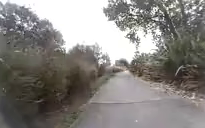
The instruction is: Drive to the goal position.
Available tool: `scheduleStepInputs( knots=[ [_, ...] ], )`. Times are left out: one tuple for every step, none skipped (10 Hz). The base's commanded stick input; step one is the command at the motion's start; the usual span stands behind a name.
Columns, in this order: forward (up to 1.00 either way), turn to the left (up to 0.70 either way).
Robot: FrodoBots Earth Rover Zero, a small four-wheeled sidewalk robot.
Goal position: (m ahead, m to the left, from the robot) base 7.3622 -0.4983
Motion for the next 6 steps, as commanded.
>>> scheduleStepInputs(
  knots=[
    [1.0, 0.0],
    [1.0, 0.0],
    [1.0, 0.0],
    [1.0, 0.0],
    [1.0, -0.21],
    [1.0, -0.4]
  ],
)
